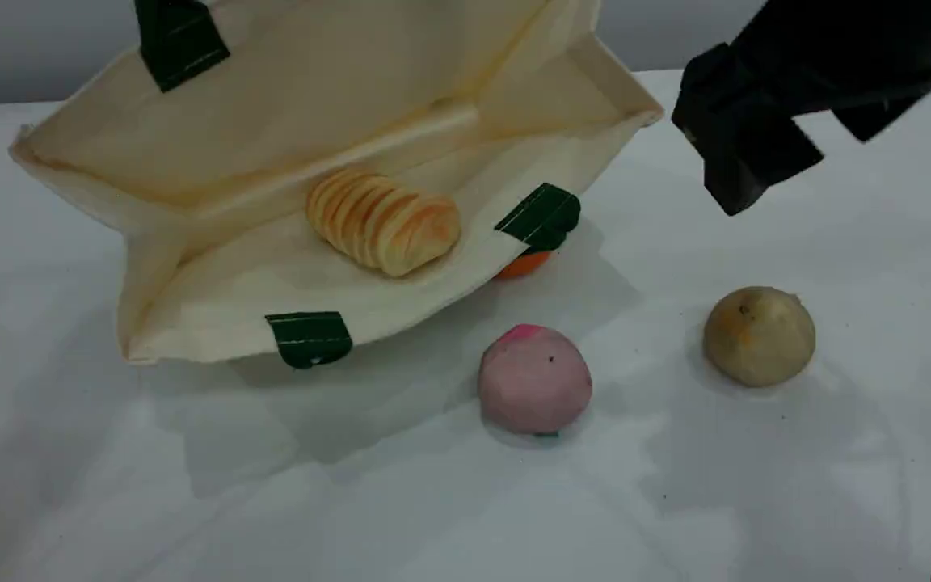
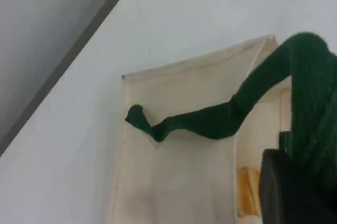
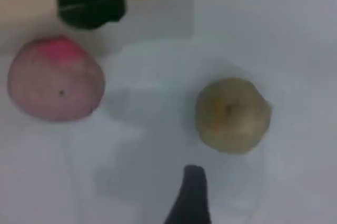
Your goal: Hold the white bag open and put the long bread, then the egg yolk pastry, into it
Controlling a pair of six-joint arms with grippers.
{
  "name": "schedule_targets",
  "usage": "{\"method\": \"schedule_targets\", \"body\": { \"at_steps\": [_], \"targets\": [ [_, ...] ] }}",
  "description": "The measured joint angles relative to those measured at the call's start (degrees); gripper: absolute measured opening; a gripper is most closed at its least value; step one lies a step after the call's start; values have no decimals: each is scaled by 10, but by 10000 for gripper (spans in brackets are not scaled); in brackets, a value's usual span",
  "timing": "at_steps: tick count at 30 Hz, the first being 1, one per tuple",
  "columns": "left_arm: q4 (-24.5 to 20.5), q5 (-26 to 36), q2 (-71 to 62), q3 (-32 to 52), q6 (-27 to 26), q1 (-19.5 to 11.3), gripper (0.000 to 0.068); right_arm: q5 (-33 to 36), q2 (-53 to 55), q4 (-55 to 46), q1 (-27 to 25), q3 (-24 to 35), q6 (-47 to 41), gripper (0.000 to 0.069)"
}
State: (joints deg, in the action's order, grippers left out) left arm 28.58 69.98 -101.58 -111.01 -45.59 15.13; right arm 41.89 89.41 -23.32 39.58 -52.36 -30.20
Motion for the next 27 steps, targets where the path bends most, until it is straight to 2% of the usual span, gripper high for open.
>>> {"method": "schedule_targets", "body": {
  "at_steps": [7, 17, 27],
  "targets": [
    [0, 0, 0, 0, 0, 0, 73, -62, 40, 12, -55, 18, -28, 589],
    [0, 0, 0, 0, 0, 0, 73, -143, 142, 16, -63, 17, -28, 589],
    [0, 0, 0, 0, 0, 0, 73, -186, 190, 16, -107, 16, -32, 587]
  ]
}}
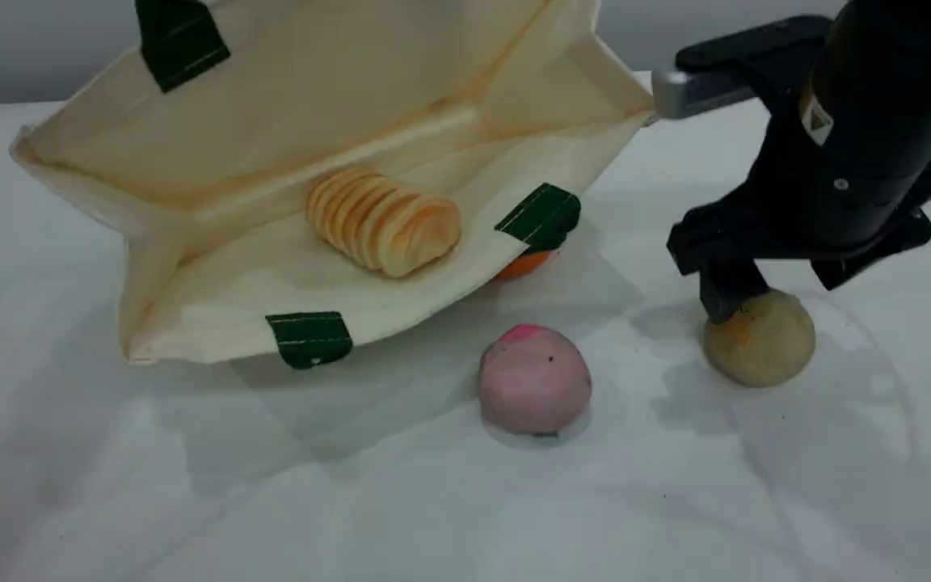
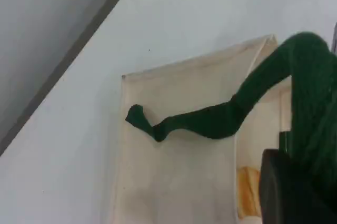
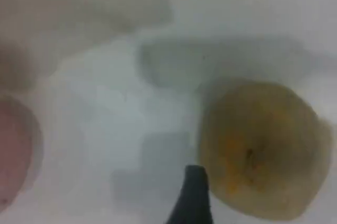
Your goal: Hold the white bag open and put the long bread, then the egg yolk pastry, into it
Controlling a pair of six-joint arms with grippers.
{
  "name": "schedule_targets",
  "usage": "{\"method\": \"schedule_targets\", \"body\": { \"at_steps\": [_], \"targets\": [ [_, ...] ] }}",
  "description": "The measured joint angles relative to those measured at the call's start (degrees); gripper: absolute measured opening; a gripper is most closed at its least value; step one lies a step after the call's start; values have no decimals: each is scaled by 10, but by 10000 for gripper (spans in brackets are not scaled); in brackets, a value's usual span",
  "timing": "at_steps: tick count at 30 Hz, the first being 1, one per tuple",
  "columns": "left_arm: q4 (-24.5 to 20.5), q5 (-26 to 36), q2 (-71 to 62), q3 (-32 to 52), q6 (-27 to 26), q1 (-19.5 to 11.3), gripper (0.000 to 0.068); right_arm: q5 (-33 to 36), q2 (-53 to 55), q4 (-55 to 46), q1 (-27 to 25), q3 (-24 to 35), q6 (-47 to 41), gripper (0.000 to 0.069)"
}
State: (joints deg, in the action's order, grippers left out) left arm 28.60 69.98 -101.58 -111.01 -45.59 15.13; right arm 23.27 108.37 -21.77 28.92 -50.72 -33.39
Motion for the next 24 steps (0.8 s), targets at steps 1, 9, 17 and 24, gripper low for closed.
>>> {"method": "schedule_targets", "body": {
  "at_steps": [1, 9, 17, 24],
  "targets": [
    [0, 0, 0, 0, 0, 0, 73, -6, 1, 0, 0, 0, 0, 584],
    [0, 0, 0, 0, 0, 0, 73, -23, 34, 2, 1, 0, 3, 534],
    [-1, 0, 0, 0, 0, 0, 73, -43, 56, -3, 1, 0, 4, 530],
    [-1, 0, 0, 0, 0, 0, 73, -46, 60, -7, 1, 0, 1, 412]
  ]
}}
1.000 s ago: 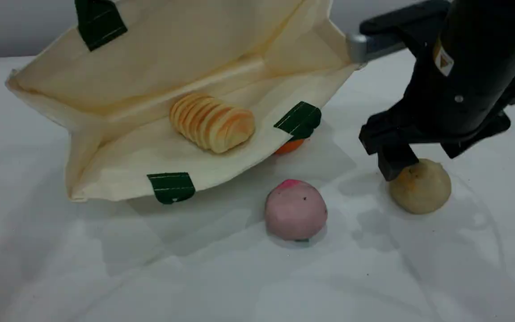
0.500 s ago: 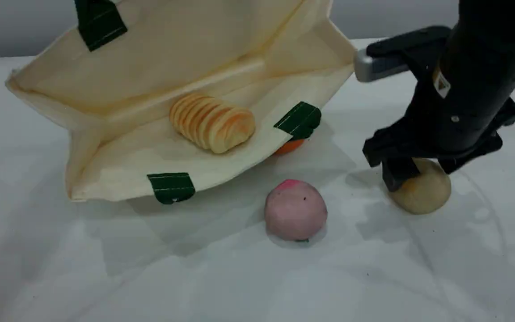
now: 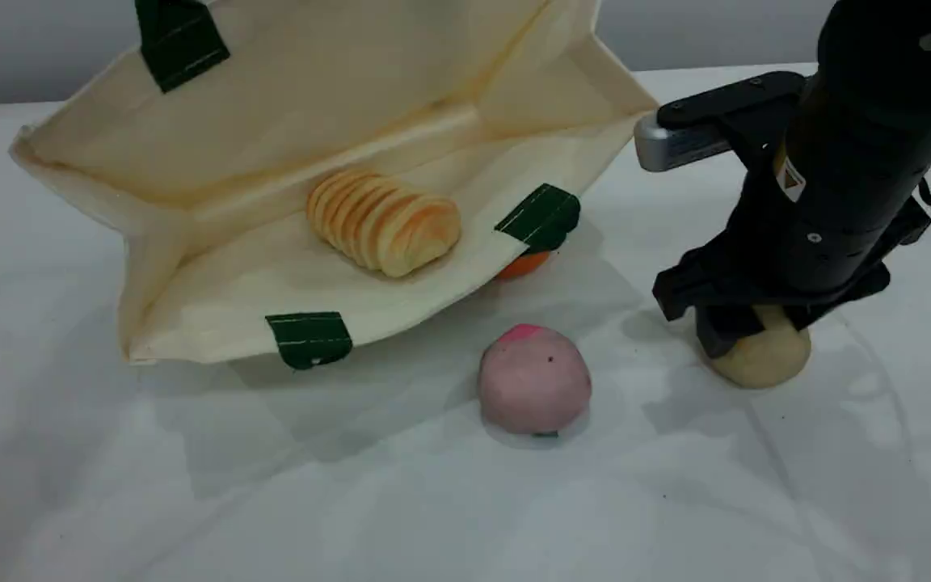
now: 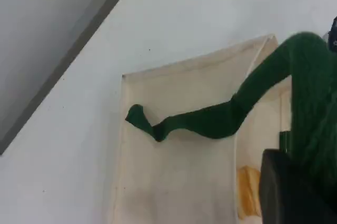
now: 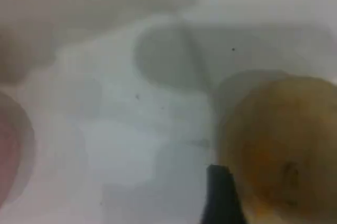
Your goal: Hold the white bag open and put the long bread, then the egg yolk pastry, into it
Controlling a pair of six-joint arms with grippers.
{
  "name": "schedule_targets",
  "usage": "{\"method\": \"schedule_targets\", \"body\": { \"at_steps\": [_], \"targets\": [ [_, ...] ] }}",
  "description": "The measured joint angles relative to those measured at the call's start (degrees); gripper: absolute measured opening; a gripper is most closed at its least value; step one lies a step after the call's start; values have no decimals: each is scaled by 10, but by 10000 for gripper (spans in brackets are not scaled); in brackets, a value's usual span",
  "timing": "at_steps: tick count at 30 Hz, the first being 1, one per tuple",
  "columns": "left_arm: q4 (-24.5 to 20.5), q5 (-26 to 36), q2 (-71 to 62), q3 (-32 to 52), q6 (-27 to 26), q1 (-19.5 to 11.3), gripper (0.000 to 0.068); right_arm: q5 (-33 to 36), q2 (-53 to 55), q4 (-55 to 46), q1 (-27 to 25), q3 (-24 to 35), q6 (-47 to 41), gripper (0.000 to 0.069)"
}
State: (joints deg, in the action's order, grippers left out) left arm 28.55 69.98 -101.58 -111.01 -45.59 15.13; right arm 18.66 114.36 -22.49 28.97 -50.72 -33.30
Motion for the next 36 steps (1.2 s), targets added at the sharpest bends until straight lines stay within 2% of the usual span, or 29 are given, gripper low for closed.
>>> {"method": "schedule_targets", "body": {
  "at_steps": [4, 7, 17, 26, 36],
  "targets": [
    [0, 0, 0, 0, 0, 0, 73, 0, 10, -2, 0, 0, 0, 258],
    [0, 0, 0, 0, 0, 0, 73, -2, 16, -2, 0, 0, 0, 176],
    [0, 0, 0, 0, 0, 0, 73, 19, 6, -39, 1, 1, -30, 167],
    [-2, 0, 0, 0, -2, 0, 73, 38, -90, -53, 1, 7, -46, 150],
    [-2, 0, 0, 0, -9, 0, 73, -87, -251, -46, 2, 131, -75, 148]
  ]
}}
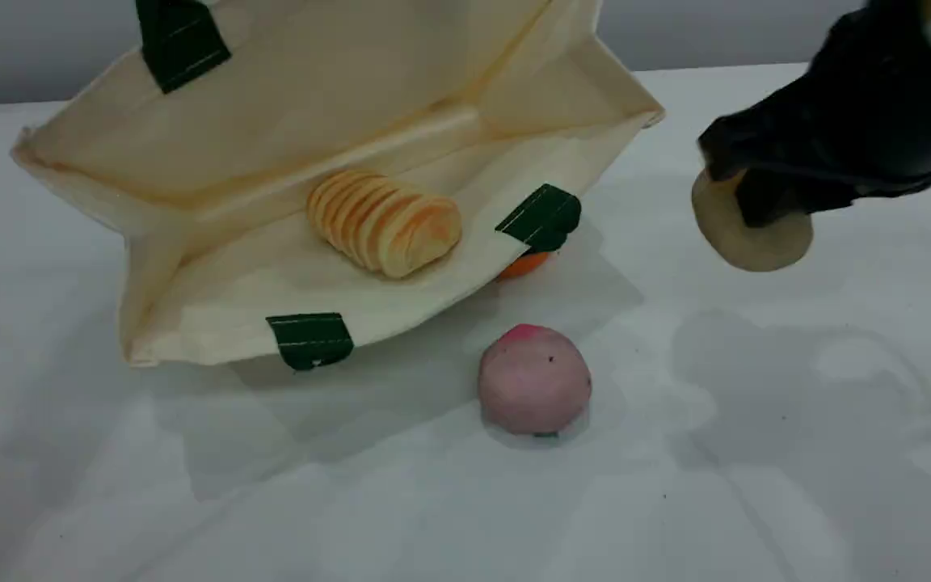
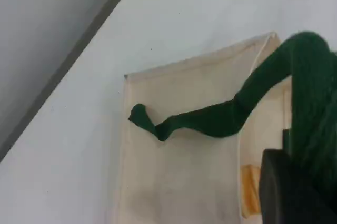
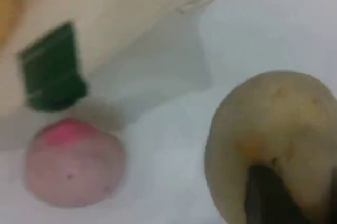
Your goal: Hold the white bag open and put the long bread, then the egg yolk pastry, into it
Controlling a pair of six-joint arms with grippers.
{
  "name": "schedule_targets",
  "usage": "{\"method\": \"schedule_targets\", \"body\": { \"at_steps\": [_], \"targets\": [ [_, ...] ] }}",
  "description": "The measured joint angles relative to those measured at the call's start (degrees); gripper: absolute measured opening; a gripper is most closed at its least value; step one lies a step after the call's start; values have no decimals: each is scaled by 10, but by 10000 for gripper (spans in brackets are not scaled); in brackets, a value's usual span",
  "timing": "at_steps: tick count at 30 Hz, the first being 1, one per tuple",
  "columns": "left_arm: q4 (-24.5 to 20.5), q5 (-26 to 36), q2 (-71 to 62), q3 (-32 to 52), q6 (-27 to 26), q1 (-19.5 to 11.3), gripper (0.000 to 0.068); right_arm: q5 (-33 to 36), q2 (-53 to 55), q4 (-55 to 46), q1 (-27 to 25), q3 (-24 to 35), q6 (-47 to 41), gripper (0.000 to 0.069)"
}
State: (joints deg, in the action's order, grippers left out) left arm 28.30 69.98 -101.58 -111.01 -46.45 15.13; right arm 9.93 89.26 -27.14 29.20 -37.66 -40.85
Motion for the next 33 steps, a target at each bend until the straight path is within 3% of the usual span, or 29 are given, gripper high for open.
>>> {"method": "schedule_targets", "body": {
  "at_steps": [4, 13, 22, 26, 30, 33],
  "targets": [
    [0, 0, 0, 0, 0, 0, 73, -19, -68, 2, 14, 42, -12, 148],
    [1, 0, 0, 0, 6, 0, 73, -99, -98, 2, 98, 39, -29, 146],
    [1, 0, 0, 0, 6, 0, 73, -228, -38, 0, 98, 40, -24, 144],
    [1, 0, 0, 0, 6, 0, 73, -315, 9, -1, 97, 38, -17, 143],
    [1, 0, 0, 0, 7, 0, 73, -390, 58, -1, 97, 11, -16, 143],
    [3, 0, 0, 0, 7, 0, 73, -398, 93, -13, 97, -19, -15, 140]
  ]
}}
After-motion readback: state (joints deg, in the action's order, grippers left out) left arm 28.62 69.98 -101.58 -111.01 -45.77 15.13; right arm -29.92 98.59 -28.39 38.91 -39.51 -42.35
